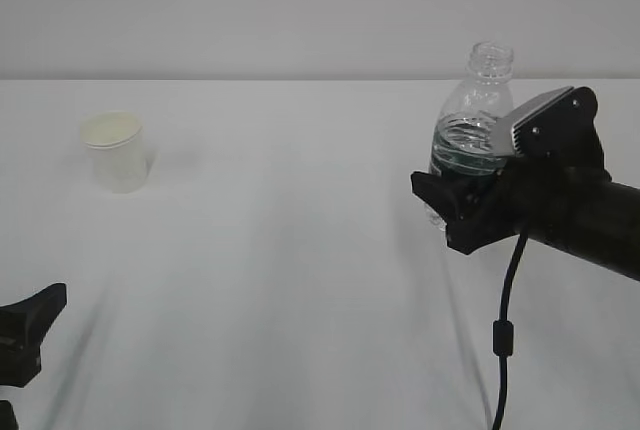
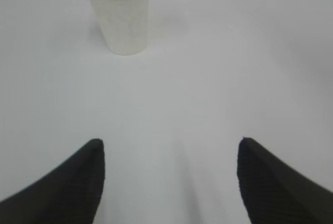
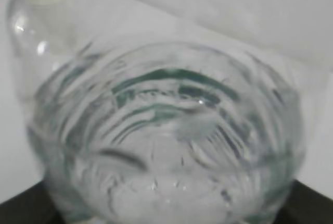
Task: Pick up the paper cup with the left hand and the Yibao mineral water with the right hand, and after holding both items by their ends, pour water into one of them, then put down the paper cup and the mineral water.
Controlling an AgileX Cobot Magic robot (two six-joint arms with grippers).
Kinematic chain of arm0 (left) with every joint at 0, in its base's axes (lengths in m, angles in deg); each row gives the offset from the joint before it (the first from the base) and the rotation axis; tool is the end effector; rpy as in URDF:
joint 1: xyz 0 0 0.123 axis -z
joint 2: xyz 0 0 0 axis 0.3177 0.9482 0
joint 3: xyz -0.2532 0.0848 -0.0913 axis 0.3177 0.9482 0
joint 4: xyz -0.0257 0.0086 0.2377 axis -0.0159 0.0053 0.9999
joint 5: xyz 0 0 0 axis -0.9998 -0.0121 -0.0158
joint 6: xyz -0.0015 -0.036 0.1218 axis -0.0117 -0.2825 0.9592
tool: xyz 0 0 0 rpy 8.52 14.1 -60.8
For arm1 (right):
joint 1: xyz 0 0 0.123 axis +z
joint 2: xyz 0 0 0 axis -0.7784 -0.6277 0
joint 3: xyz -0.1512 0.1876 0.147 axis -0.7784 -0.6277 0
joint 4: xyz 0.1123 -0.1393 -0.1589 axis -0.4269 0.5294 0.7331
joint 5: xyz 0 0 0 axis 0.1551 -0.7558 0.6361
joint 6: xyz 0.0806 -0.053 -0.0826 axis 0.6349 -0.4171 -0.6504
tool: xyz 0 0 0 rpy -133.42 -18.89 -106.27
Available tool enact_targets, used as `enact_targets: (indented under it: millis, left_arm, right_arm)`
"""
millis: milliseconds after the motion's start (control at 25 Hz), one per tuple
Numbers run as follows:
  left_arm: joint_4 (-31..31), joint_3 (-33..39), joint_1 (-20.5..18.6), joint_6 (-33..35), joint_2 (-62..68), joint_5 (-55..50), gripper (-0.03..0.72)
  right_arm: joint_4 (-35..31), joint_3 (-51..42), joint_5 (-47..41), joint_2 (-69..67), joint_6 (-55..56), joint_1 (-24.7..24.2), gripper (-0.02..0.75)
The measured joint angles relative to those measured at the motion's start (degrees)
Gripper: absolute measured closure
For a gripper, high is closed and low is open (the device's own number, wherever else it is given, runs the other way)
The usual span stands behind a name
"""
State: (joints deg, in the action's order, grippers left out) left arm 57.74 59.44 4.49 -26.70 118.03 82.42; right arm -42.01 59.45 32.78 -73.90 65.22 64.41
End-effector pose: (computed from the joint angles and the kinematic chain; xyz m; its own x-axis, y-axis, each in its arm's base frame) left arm 0.1926 -0.0535 0.1199 -0.3516 0.0599 -0.9342 0.1774 0.9841 -0.0036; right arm 0.3035 0.1156 0.1601 -0.1768 -0.2505 -0.9518 -0.5797 0.8081 -0.1050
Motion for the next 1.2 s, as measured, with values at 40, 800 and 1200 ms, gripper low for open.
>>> enact_targets:
  millis: [40,800,1200]
  left_arm:
    - [0.0,0.0,0.0,0.0,0.0,0.0,0.124]
    - [0.0,0.0,0.0,0.0,0.0,0.0,0.133]
    - [0.0,-0.1,0.0,0.0,0.0,0.0,0.137]
  right_arm:
    - [-0.3,0.0,-0.1,0.0,0.0,0.0,0.238]
    - [-11.0,0.0,-0.9,0.0,-4.7,-0.1,0.238]
    - [-13.8,0.0,-1.1,0.0,-5.8,-0.1,0.238]
